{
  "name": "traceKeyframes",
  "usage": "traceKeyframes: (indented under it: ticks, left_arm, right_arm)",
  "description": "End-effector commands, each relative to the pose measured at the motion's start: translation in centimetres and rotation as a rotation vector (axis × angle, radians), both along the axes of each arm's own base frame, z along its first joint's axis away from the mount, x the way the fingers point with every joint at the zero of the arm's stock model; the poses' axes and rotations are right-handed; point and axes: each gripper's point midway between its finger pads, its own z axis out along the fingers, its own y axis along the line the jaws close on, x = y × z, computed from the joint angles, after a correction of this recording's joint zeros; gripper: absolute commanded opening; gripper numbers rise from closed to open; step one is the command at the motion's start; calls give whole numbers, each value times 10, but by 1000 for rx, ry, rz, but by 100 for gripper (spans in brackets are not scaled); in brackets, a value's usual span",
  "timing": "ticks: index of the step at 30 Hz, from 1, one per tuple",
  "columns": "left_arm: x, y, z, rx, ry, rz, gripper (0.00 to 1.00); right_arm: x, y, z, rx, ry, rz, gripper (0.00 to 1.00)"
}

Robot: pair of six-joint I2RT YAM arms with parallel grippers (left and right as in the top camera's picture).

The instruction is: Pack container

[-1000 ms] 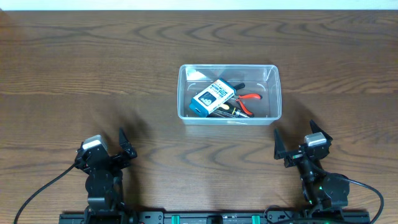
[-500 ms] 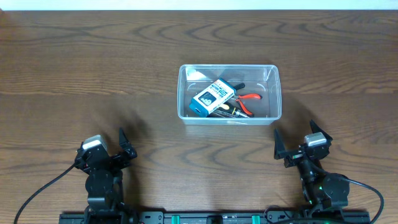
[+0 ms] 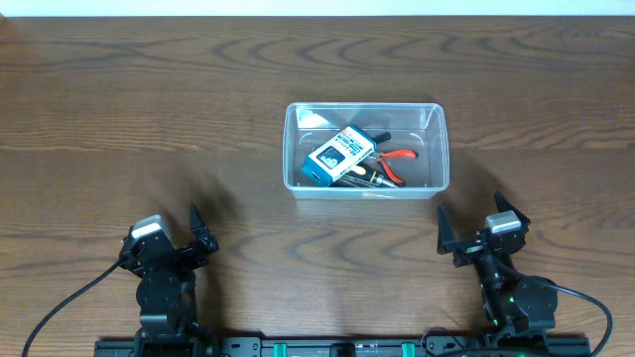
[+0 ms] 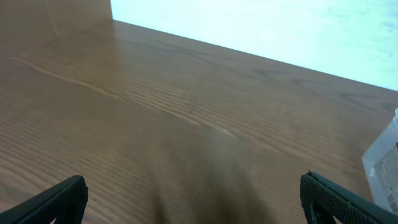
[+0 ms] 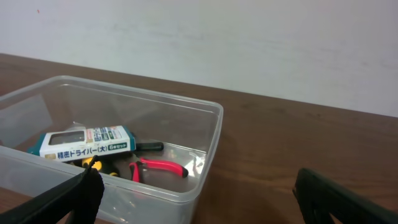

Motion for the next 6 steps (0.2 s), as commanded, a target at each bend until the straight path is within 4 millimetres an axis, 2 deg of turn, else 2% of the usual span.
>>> traceKeyframes:
  ticks: [1, 6]
  left_arm:
    - [0, 1, -10, 21, 22, 2, 98]
    - [0, 2, -10, 21, 22, 3, 98]
  right_arm:
    - [0, -1, 0, -8, -7, -1, 99]
    - [0, -1, 0, -8, -7, -1, 99]
